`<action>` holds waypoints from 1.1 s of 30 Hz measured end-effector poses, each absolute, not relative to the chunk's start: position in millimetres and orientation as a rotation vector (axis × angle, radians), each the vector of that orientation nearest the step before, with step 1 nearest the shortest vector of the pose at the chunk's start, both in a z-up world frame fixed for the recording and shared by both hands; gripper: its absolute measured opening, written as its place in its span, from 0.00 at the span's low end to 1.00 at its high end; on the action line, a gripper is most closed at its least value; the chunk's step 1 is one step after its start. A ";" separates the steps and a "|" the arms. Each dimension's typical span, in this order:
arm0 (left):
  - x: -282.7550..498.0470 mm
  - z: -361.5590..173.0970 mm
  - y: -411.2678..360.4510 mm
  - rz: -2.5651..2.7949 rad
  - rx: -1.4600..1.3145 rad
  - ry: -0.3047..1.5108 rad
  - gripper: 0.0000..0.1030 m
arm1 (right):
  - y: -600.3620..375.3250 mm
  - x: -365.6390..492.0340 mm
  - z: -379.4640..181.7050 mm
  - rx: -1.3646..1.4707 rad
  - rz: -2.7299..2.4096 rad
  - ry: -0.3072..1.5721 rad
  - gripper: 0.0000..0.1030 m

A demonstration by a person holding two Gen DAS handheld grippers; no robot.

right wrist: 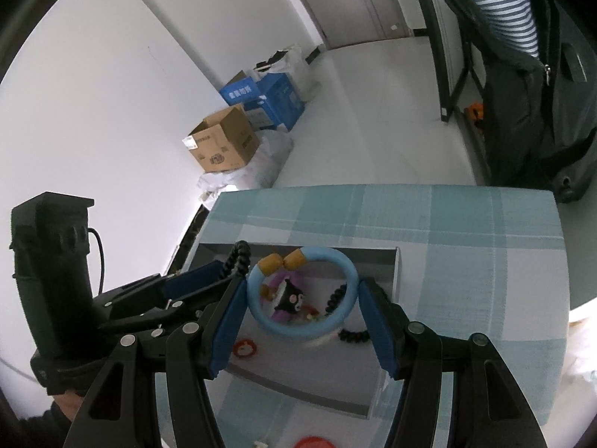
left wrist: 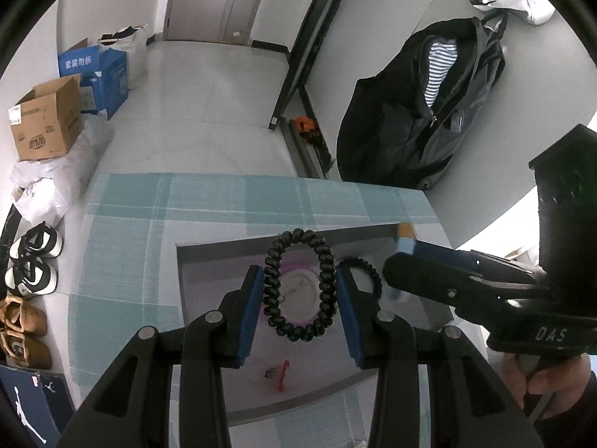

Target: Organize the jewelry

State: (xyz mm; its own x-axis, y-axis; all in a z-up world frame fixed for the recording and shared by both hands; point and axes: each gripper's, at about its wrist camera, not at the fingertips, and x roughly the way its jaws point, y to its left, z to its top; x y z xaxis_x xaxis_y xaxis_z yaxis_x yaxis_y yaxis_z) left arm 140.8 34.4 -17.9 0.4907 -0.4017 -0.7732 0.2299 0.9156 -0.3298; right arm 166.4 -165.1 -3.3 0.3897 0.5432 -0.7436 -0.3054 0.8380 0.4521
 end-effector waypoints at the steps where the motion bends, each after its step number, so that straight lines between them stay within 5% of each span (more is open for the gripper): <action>1: 141.2 -18.9 33.7 -0.387 -0.189 0.991 0.33 | -165.2 166.2 -4.0 0.261 0.545 1.041 0.59; 8: 143.7 -23.2 33.6 -0.400 -0.216 1.007 0.33 | -163.5 164.2 -3.8 0.253 0.537 1.038 0.59; 14: 136.9 -19.2 28.4 -0.418 -0.187 1.001 0.65 | -176.0 158.5 9.9 0.271 0.521 0.984 0.59; 33: 94.7 -8.3 29.7 -0.268 -0.114 0.920 0.65 | -208.9 125.7 29.8 0.268 0.491 0.908 0.64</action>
